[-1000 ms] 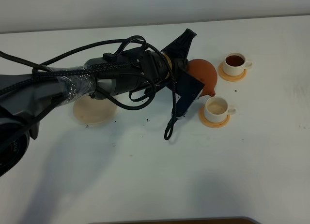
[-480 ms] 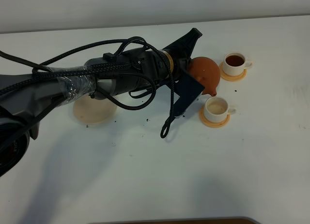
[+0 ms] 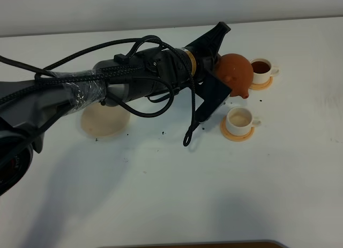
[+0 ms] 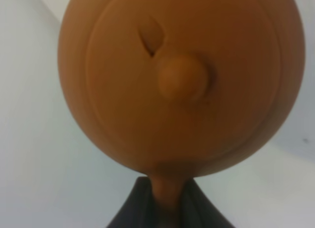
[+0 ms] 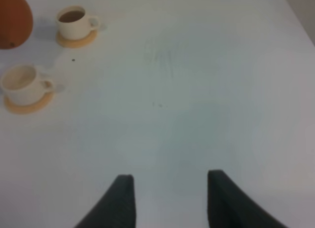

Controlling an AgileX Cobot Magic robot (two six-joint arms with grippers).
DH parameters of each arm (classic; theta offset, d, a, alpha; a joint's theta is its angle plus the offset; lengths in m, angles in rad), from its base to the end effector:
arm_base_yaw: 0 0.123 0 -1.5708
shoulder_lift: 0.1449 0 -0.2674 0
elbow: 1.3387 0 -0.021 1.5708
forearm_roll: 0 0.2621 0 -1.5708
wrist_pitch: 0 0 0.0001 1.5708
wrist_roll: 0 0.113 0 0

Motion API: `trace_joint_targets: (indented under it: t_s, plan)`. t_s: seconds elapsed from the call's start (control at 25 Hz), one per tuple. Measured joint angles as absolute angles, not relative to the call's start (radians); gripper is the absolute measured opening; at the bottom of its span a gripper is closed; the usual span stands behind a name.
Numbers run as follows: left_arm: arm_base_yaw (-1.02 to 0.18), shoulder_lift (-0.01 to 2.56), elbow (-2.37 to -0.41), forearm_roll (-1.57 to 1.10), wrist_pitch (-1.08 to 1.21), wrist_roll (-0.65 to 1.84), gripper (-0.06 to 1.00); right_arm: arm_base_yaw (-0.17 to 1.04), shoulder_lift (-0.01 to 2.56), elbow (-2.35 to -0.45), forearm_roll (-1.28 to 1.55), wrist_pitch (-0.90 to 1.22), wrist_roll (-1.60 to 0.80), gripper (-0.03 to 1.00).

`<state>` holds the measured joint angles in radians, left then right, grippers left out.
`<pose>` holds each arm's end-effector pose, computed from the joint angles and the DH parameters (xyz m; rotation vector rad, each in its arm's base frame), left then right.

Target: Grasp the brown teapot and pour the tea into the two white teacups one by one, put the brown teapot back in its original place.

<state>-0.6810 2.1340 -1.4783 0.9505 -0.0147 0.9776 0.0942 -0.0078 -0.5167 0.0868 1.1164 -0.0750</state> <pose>0.3891 -0.3169 0.1426 2.1412 0.5764 0.7057 0.0353 0.0122 0.2728 -0.1835 2.0663 0.1160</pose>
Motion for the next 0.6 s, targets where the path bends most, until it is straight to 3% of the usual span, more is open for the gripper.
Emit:
trace_joint_targets:
  t_s: [0.6]
  plan:
    - [-0.681, 2.134, -1.485, 0.952, -0.03, 1.002, 0.14, 0.094, -0.008, -0.517, 0.087, 1.116, -0.075, 0.38]
